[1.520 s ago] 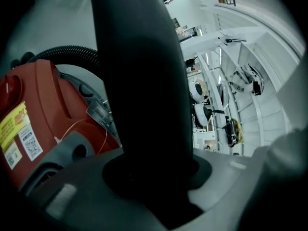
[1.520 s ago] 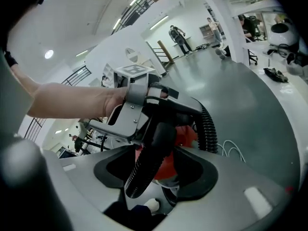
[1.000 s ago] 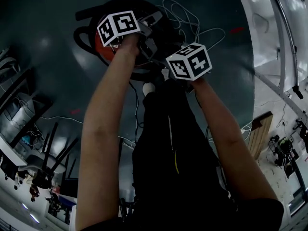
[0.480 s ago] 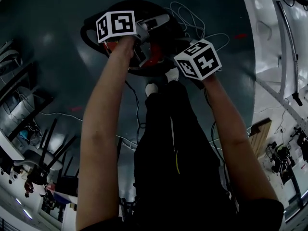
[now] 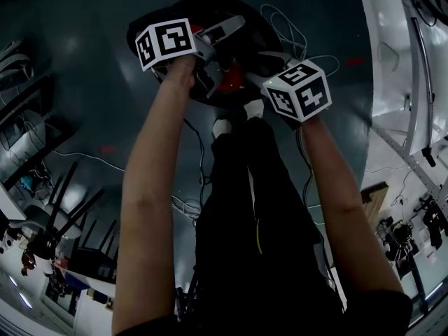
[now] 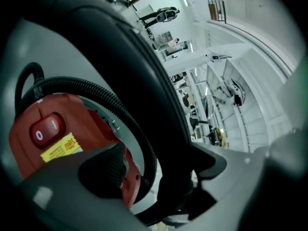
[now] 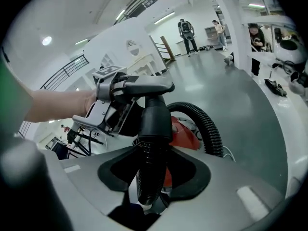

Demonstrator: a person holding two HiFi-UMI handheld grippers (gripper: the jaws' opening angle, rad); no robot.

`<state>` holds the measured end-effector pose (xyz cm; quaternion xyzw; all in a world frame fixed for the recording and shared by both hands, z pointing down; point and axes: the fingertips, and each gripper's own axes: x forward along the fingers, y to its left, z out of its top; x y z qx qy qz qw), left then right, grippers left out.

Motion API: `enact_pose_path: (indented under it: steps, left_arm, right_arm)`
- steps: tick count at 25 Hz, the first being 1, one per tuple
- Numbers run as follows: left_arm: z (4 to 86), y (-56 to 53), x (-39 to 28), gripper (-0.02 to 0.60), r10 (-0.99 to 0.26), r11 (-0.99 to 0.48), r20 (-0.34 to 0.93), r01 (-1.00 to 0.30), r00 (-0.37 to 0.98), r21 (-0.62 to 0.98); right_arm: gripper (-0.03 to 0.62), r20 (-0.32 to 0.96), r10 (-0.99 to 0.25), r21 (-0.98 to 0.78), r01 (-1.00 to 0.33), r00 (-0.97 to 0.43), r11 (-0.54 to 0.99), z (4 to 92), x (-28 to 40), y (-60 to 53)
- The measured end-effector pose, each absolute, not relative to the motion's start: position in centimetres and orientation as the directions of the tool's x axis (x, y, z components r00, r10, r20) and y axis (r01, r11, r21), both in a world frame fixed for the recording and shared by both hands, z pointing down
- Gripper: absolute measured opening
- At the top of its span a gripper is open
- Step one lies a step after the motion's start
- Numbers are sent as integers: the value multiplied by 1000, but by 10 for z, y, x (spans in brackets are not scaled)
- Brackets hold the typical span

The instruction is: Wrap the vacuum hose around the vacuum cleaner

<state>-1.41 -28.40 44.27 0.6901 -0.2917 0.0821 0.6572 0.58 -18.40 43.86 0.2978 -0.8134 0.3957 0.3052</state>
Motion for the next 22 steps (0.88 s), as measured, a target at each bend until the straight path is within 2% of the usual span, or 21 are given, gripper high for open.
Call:
enact_pose_path:
  steps: [6, 10, 12, 17, 22]
  left_arm:
    - [437, -286, -36, 437, -321, -6, 547, -579, 773, 815]
    - [436, -277, -52, 442, -294, -53, 550, -588, 782, 807]
    - [438, -268, -63, 414, -268, -104, 569, -610, 778, 785]
    - [460, -231, -84, 394, -166, -282, 672, -688, 721, 668]
    - [467, -208, -93, 360, -166, -294, 681, -695, 713, 656]
  right_arm:
    - [175, 735, -281, -431, -746, -617, 508, 437, 1, -191]
    - [176, 760, -279, -397, -760, -587, 515, 441, 5, -198]
    - [178, 770, -273, -381, -760, -576, 526, 440, 7, -204]
    - [179, 815, -235, -334, -761, -529, 556, 442, 17, -224]
    - [183, 888, -137, -254, -715, -440, 652, 451, 18, -235]
